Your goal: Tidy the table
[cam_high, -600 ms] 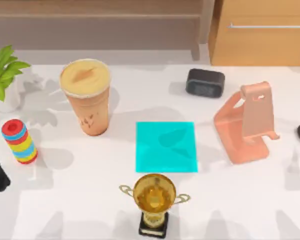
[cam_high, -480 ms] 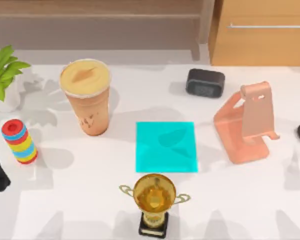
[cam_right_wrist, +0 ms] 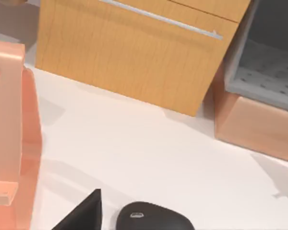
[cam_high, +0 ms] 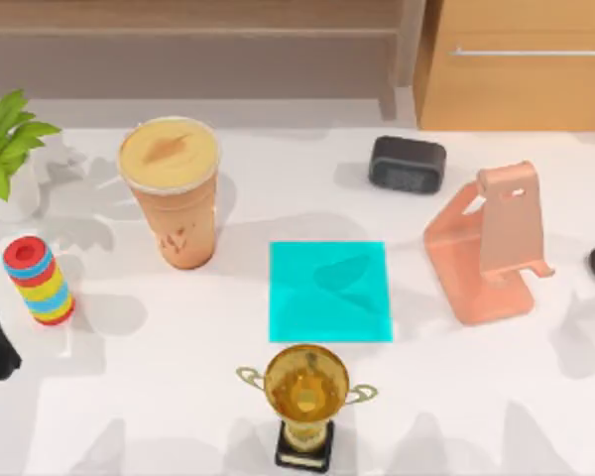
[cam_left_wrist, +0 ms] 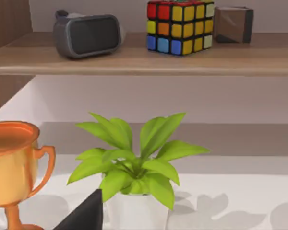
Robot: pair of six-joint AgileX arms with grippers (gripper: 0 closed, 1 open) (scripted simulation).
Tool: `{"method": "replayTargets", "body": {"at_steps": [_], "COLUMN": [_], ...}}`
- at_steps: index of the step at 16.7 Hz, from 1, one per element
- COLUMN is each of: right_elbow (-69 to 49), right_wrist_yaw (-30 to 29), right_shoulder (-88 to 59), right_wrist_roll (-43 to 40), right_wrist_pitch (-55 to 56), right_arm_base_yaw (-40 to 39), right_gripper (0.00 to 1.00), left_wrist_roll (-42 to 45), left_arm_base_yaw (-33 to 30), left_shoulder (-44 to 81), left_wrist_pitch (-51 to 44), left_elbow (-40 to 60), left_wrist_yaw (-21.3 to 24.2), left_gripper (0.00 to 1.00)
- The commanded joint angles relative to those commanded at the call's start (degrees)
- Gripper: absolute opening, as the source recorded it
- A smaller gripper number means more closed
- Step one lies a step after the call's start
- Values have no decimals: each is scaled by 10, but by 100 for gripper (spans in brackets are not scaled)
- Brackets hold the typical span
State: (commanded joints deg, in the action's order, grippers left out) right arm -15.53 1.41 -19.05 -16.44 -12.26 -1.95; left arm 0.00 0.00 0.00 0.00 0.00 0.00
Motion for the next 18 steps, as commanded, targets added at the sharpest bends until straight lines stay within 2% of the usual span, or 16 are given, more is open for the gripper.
{"method": "replayTargets", "body": {"at_steps": [13,18], "right_elbow": [-539,-699], "right_wrist_yaw": [4,-8], "right_shoulder": [-670,-875], "right_wrist_roll": [-523,-669], "right_wrist_pitch": [-396,-506], "right_arm_base_yaw": [3,24], "right_gripper": [100,100], "left_wrist_roll": [0,0], "left_arm_base_yaw": [0,0], "left_shoulder": [0,0], "left_wrist_pitch": [0,0], "left_elbow": [0,0], "left_wrist_yaw": [0,0], "left_gripper": [100,100]}}
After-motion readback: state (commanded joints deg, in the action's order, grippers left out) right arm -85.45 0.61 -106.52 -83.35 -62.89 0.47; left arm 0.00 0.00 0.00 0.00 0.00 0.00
